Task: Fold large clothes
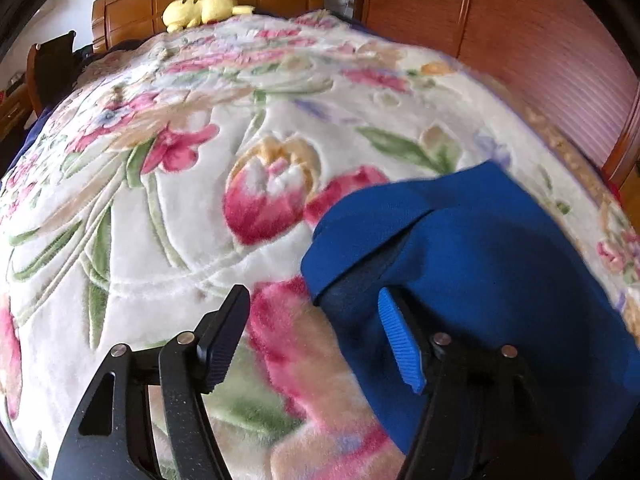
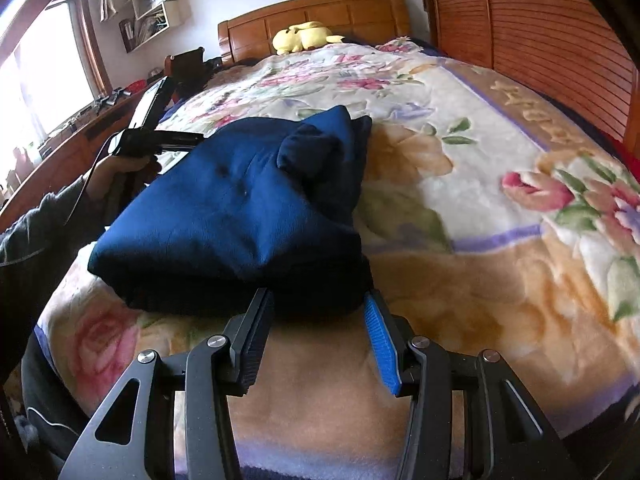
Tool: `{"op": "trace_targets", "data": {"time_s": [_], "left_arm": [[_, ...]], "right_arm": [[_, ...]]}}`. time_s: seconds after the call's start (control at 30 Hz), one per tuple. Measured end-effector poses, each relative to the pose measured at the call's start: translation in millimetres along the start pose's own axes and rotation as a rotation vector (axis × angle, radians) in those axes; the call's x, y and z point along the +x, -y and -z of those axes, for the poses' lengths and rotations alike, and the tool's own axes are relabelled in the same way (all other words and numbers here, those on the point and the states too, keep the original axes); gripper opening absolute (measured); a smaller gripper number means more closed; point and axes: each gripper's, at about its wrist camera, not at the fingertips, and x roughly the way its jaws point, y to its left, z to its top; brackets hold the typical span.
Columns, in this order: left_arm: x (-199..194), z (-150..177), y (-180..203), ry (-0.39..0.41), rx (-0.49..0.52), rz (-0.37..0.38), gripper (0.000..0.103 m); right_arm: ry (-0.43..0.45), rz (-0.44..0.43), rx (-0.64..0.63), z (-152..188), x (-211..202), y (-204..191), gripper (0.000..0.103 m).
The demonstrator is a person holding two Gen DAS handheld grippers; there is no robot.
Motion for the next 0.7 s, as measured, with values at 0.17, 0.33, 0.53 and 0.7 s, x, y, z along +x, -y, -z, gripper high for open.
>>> {"op": "trace_targets", "data": {"time_s": [0.17, 0.33, 0.53, 0.7], "left_arm": [[-7, -11, 1, 0.042, -0.045, 0.059, 0.068], [15, -17, 6, -0.010, -0.009, 0.010, 0.068], [29, -14, 7, -0.039, -0.009, 0.022, 0.069], [34, -16, 3, -0.067, -0.035, 0.070, 0.056]], "right_arm": [[-0.002, 0.002, 0.009, 1, 5, -2, 0.050], [-0.002, 0.000, 0.035, -2, 7, -4, 0.050], [-0.059, 0.015, 0.041, -6, 26, -6, 0.055], [-0.090, 0.000, 0.052, -8, 39, -7, 0.054]]}}
